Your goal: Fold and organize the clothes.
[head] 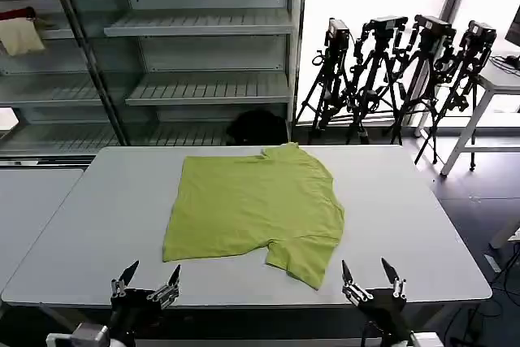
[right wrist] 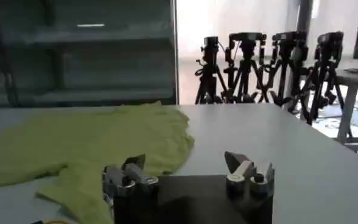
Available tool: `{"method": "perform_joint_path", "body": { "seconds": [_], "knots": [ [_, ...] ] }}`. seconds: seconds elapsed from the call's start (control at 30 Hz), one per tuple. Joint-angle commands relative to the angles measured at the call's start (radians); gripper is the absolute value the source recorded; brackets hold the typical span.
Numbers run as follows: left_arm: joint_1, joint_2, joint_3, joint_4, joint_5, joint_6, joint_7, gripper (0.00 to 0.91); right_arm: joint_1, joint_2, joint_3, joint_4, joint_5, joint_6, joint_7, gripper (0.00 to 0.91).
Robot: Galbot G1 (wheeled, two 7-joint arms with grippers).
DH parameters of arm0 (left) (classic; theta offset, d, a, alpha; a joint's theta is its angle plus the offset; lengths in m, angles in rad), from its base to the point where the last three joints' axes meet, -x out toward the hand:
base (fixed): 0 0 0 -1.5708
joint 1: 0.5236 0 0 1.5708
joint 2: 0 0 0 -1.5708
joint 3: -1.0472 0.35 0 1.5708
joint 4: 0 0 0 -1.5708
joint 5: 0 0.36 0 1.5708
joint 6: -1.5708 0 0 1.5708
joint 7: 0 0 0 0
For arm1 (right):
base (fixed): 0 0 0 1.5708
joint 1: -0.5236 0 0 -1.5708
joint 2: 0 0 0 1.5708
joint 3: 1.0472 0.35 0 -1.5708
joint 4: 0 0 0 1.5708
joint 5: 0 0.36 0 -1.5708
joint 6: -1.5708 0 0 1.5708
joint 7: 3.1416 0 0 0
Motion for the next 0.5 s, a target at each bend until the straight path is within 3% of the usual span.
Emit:
{"method": "perform_joint_path", "body": {
  "seconds": [0.03,0.5],
  "knots": [
    [-0.137,0.032,-0.018,0.106,-0.181,0.107,0.021,0.907,0.090,0.005,-0.103,0.012,0.027,-0.188,0.040,0.907],
    [-0.189,0.020,-0.004,0.176,-0.190,0.115,0.021,0.907,0.132,0.029,-0.167,-0.033,0.028,-0.189,0.056,0.907]
  ]
}}
